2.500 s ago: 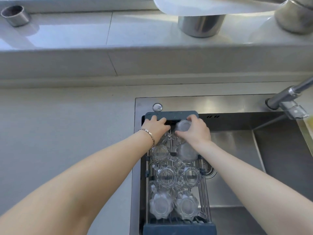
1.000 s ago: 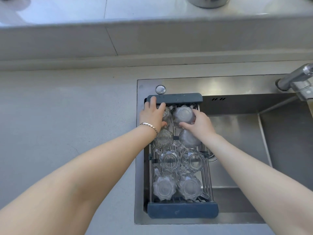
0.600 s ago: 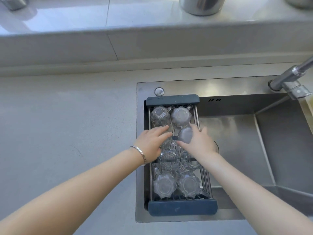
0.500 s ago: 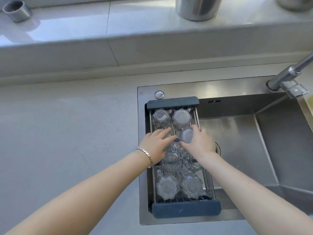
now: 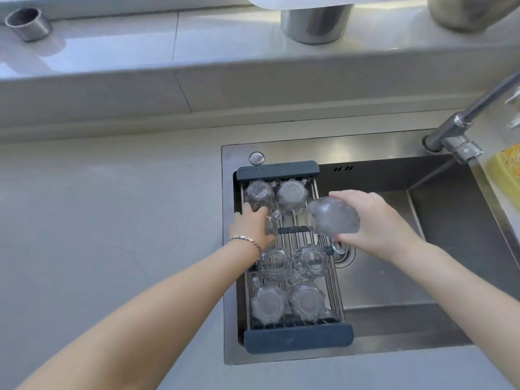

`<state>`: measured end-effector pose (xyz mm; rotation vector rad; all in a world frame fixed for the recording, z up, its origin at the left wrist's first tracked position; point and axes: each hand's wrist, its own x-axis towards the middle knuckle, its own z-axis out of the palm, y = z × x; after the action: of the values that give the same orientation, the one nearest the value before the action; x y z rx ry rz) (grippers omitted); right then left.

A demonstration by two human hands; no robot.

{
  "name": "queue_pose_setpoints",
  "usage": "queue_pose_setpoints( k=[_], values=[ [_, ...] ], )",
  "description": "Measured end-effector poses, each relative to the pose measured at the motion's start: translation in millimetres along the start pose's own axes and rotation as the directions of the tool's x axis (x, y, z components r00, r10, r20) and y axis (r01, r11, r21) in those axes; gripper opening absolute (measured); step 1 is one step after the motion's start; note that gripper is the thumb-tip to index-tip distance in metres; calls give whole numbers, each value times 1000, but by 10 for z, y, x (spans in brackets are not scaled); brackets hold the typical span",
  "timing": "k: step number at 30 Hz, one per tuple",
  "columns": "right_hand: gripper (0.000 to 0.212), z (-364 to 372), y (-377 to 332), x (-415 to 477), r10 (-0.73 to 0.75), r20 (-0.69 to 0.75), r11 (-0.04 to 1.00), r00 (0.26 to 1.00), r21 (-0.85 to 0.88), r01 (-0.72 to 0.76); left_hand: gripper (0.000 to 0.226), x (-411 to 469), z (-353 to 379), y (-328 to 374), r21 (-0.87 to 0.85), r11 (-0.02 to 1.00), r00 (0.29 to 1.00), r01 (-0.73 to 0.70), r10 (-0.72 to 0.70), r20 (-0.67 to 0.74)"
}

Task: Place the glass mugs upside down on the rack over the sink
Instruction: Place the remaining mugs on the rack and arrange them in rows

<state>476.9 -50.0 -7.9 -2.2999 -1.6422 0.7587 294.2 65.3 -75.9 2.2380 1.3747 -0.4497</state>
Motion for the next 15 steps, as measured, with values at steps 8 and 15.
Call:
queue_pose_setpoints(
  k=[8,15],
  values=[
    [69,126,-199,425,-306,434,741,847,-449,498,59,34,77,19,95,995,1000,-8,9,-9],
    [44,529,-204,721,-385,749,337,539,-429,838,67,58,51,-136,31,996,996,-79,78,30]
  ],
)
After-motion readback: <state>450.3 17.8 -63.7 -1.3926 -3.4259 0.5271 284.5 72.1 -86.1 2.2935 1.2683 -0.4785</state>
